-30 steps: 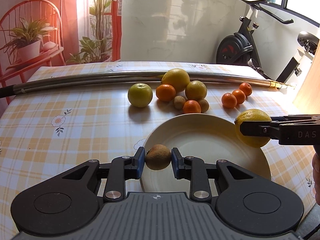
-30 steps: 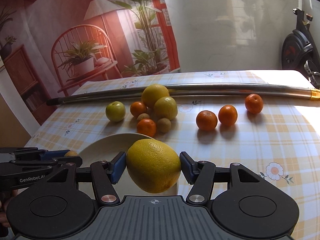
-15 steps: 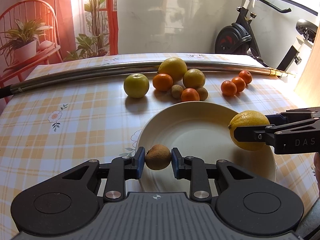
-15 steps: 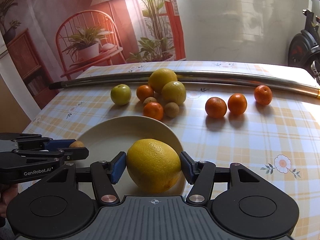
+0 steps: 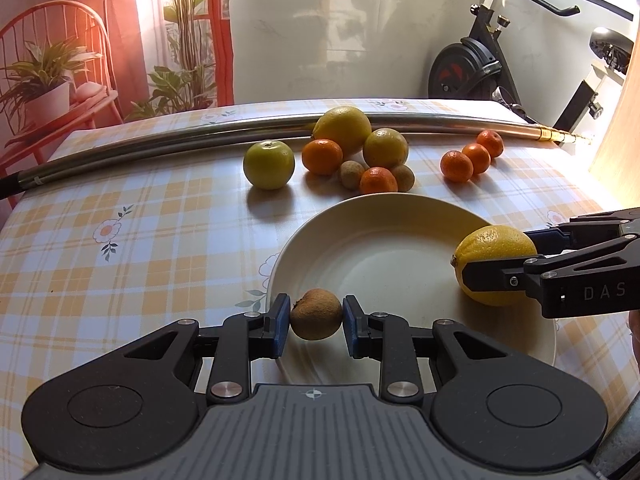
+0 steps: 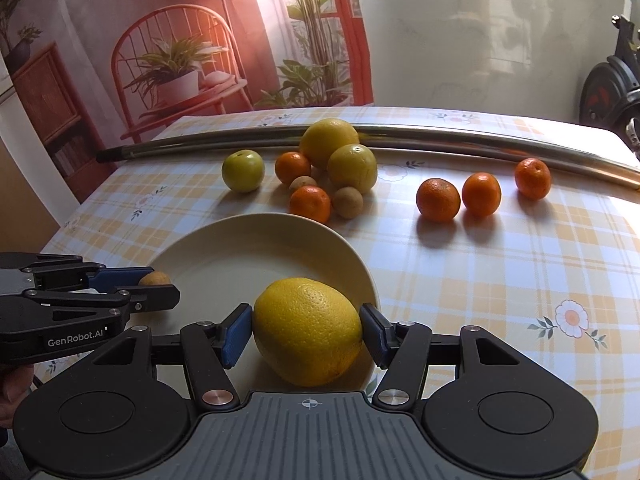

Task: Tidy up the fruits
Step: 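Carry the kiwi and grapefruit over the white plate with both tools, then open left tool to set kiwi on plate while right tool releases grapefruit there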

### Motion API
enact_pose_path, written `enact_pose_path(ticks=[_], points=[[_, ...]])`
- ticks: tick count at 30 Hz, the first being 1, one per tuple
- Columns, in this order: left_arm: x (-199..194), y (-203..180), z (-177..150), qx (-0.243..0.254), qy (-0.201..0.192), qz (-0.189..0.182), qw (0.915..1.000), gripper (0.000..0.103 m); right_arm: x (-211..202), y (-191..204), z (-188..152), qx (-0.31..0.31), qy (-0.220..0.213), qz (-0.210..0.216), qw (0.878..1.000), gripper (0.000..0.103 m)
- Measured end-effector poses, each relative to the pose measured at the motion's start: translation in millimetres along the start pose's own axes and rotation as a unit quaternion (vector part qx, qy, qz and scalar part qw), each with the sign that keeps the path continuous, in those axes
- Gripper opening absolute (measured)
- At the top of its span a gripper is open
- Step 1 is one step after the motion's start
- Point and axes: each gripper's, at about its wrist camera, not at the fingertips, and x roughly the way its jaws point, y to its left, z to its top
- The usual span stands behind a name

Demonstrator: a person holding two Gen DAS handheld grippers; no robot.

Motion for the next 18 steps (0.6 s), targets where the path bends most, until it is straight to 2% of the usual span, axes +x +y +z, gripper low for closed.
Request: enact_pose_path(ticks=[13, 18], points=[[0, -1, 0, 0.001, -0.002, 0.003, 1.0000, 0.031, -7, -3, 3, 0.008, -0.017, -0.003, 1.000, 0.054], [-1, 0, -1, 0.001, -0.002, 0.003, 1.0000, 0.031, -10, -3, 6, 0.004, -0.029, -0.023, 0.999, 0.055]])
